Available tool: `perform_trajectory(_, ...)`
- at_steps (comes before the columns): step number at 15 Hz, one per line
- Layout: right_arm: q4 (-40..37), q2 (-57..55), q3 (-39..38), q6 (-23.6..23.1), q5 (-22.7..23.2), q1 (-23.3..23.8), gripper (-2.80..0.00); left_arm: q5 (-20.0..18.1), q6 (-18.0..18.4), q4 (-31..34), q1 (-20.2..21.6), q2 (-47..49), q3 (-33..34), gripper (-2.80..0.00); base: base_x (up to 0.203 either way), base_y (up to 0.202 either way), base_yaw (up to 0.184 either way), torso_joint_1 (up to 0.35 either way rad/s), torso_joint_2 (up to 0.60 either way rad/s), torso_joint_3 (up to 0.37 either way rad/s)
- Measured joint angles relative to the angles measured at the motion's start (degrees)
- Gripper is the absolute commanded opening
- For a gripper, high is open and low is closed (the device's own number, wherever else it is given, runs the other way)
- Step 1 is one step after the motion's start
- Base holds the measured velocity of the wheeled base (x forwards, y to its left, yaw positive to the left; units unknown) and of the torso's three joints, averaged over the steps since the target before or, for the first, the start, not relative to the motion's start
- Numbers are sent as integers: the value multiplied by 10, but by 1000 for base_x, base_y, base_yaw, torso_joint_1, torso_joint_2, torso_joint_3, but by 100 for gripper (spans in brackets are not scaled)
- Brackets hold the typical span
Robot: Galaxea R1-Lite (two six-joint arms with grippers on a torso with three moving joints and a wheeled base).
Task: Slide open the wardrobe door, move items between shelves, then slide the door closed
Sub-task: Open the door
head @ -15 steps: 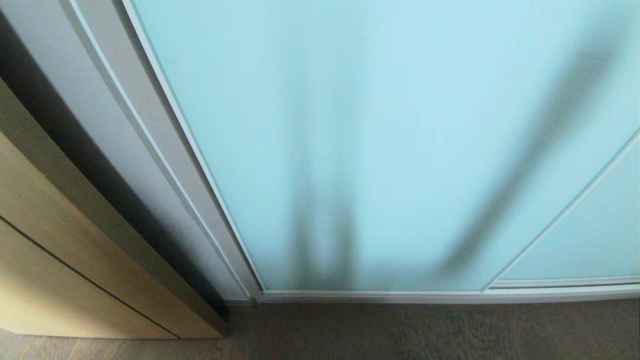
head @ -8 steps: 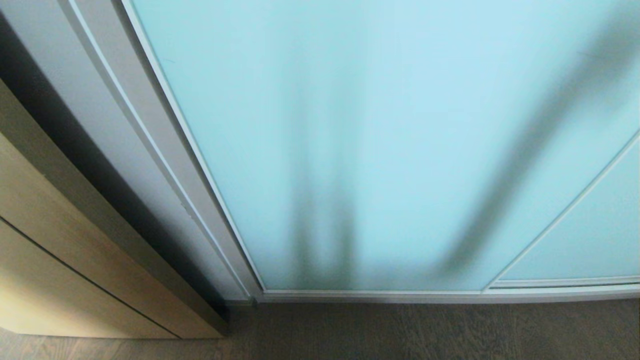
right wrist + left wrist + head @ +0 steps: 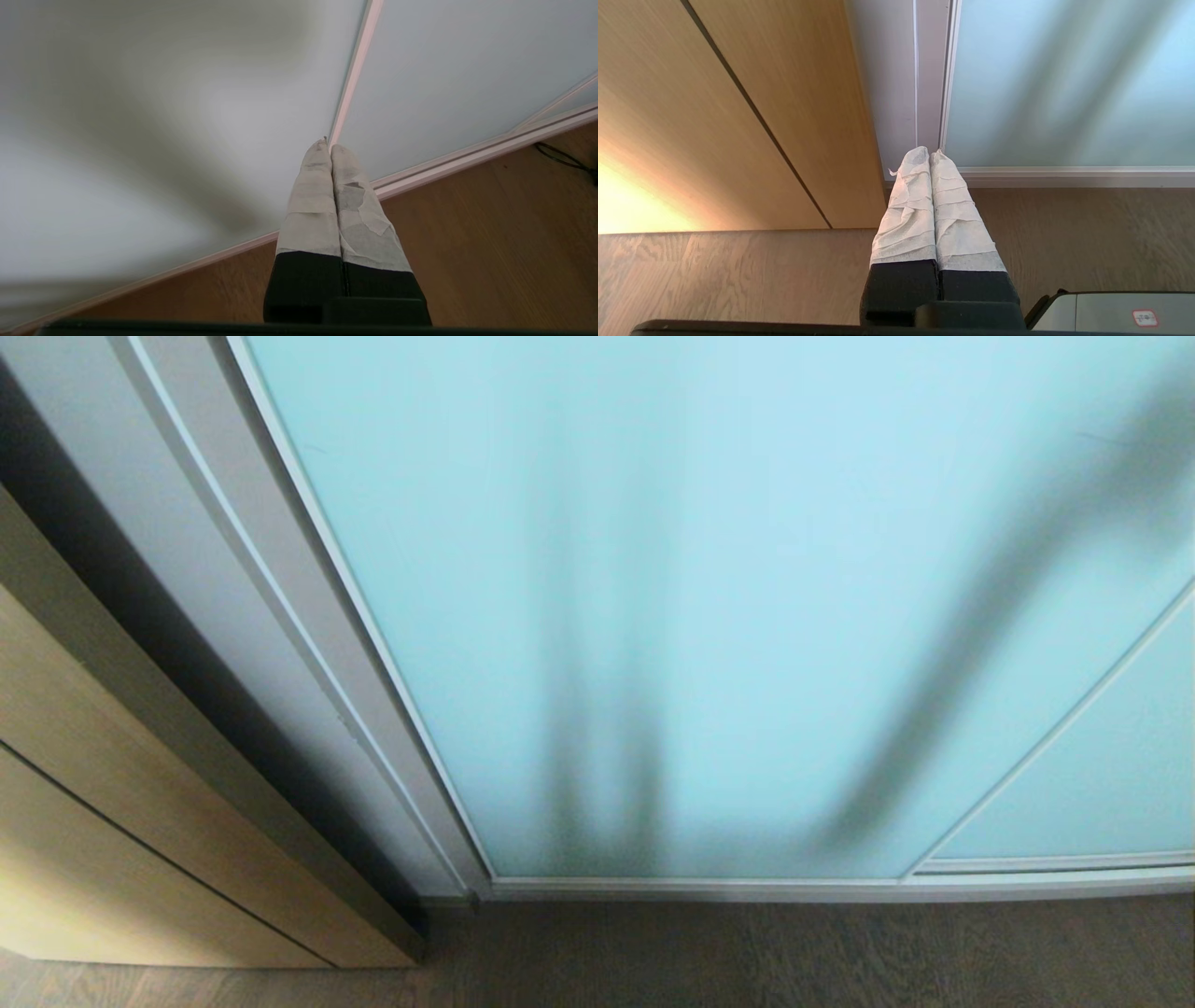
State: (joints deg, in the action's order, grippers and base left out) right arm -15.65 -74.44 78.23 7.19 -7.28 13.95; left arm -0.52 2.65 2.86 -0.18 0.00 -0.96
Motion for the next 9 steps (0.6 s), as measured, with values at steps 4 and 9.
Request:
perform_trajectory(4,56,-33,0,-10,0,18,-280,0,0,0,0,0,0,-280,0,0,0,0,0,0)
perform_trajectory(9,86,-65,-2,-13,0,38,-280,0,0,0,0,0,0,-280,0,0,0,0,0,0)
